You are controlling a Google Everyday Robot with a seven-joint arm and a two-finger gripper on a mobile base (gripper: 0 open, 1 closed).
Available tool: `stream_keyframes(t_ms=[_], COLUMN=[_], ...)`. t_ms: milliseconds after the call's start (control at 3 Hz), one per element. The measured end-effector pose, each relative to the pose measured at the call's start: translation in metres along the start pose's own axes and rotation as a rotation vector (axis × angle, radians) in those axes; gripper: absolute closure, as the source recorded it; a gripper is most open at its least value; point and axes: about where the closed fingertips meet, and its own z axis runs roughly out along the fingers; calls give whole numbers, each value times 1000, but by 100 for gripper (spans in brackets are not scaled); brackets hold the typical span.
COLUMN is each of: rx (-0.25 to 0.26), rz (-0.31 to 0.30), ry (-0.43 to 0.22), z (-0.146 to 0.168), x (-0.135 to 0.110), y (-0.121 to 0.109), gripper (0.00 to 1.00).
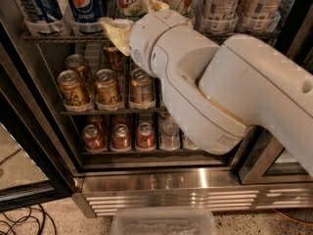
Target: Pick 7up can from top shelf of fridge
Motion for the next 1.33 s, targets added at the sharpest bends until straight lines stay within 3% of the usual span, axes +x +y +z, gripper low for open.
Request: stream_keyframes(t_ms=[1000, 1333], rx=[119, 182], rz=[57, 65], ry=[23, 36], z=[21, 21], x=[13, 18], y=[11, 9], gripper=[36, 36])
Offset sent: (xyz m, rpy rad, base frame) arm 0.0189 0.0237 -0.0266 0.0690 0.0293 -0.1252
